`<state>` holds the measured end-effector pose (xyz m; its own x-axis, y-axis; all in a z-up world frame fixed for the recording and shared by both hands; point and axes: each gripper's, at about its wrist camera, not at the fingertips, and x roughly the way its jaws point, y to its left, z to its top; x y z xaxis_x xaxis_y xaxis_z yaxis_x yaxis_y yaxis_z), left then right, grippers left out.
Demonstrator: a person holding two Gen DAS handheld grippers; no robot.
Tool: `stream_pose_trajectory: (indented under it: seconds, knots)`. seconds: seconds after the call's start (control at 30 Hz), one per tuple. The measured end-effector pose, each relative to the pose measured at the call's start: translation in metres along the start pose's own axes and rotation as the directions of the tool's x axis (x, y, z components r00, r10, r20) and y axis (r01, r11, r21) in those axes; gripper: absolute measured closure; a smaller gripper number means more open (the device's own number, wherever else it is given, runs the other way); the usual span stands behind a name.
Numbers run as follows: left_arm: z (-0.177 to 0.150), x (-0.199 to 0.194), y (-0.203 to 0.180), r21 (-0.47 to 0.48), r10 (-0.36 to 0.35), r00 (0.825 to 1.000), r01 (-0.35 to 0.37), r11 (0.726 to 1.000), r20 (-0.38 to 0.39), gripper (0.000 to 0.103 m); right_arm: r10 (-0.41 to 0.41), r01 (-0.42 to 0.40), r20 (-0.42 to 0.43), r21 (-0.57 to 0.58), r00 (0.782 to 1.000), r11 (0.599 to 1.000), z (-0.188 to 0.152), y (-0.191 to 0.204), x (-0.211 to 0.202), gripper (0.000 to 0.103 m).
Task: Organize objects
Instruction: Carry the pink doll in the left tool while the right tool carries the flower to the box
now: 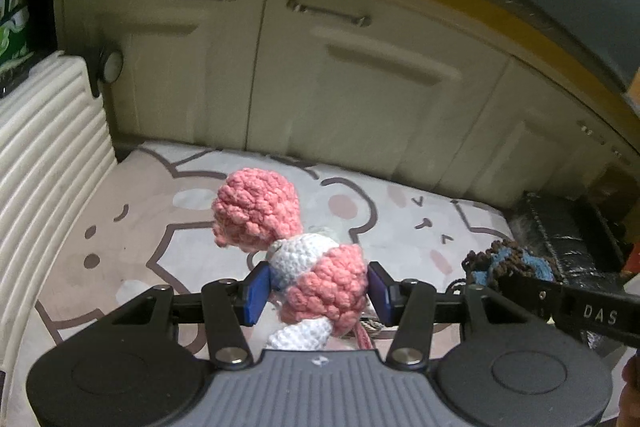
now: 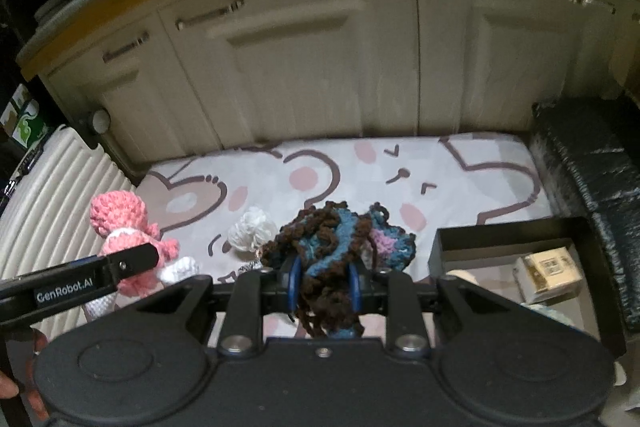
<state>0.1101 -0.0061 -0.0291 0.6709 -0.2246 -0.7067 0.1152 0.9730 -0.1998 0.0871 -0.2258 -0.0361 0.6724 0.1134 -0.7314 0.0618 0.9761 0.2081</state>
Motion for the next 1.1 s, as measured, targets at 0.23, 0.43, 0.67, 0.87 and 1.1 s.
stream_pose_trajectory:
  seconds: [0.23,0.43,0.67,0.87,1.1]
  knots:
    - [0.001,-0.016,-0.017,0.03,-0.036,0.999,0.036,0.999,0.026,0.051,-0.014,0.013,0.05,0.017,0.999,1.0,0.004,-0.013,-0.025,0.078]
    - [0.005,-0.019,-0.035,0.036,-0.081,0.996,0.08,0.996,0.044,0.051,-0.03,0.026,0.112,0.045,0.993,0.999,0.006,-0.035,-0.05,0.078]
    - [0.006,-0.013,-0.071,0.069,-0.153,0.987,0.149,0.986,0.044,0.051,-0.09,0.078,0.156,0.081,0.984,0.994,0.005,-0.069,-0.073,0.078]
    - [0.003,-0.003,-0.113,0.117,-0.213,0.977,0.209,0.971,0.021,0.051,-0.145,0.127,0.158,0.121,0.977,0.985,-0.001,-0.103,-0.081,0.078]
    - [-0.009,0.011,-0.157,0.195,-0.266,0.964,0.266,0.944,-0.026,0.051,-0.194,0.169,0.133,0.18,0.972,0.969,-0.012,-0.142,-0.081,0.078]
